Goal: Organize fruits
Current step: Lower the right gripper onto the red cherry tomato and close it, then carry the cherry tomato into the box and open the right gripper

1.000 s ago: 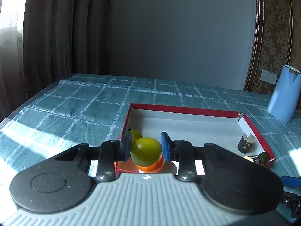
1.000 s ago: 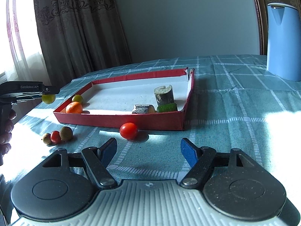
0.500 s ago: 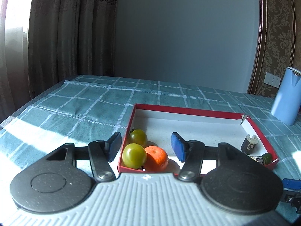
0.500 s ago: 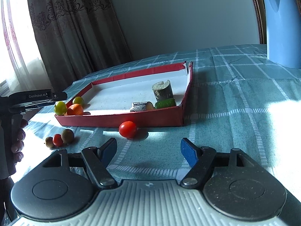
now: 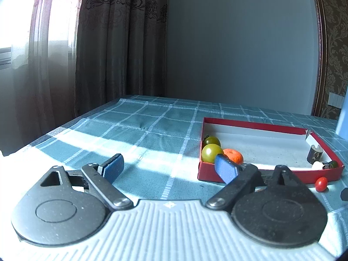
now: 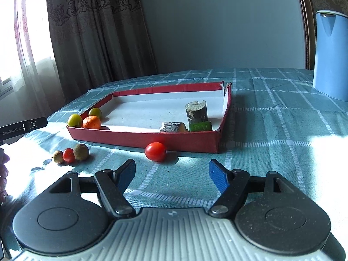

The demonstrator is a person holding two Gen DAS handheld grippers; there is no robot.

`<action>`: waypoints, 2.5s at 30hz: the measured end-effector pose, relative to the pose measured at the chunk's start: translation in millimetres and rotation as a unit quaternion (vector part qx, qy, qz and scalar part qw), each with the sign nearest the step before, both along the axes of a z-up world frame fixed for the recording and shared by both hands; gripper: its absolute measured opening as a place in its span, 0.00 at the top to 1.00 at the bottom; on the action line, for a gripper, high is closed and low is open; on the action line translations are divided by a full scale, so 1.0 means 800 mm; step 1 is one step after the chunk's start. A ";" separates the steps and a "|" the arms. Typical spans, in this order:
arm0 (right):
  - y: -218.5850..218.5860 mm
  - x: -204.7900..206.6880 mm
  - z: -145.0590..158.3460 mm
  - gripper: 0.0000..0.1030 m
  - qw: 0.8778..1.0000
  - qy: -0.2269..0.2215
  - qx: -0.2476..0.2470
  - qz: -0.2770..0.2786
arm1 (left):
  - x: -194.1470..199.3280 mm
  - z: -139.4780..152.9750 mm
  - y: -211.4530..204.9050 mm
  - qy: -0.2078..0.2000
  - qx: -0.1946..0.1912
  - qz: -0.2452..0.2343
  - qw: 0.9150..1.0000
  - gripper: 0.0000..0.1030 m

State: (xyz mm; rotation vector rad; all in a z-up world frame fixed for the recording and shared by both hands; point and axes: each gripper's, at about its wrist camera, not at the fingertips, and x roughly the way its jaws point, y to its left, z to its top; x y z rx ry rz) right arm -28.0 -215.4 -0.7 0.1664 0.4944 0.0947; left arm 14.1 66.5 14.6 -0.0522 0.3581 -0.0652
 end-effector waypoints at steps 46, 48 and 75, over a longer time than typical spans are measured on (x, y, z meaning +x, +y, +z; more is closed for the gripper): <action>-0.006 0.052 0.025 0.76 0.999 0.004 -0.033 -0.021 | 0.012 -0.010 0.003 0.037 -0.005 0.003 0.999 0.05; -0.014 0.056 0.032 0.76 0.999 -0.001 -0.035 -0.032 | 0.014 -0.011 0.002 0.042 0.000 0.005 0.999 0.05; -0.039 0.120 0.007 0.76 0.995 0.029 -0.067 -0.067 | 0.019 -0.014 -0.001 0.057 0.014 0.020 0.998 0.05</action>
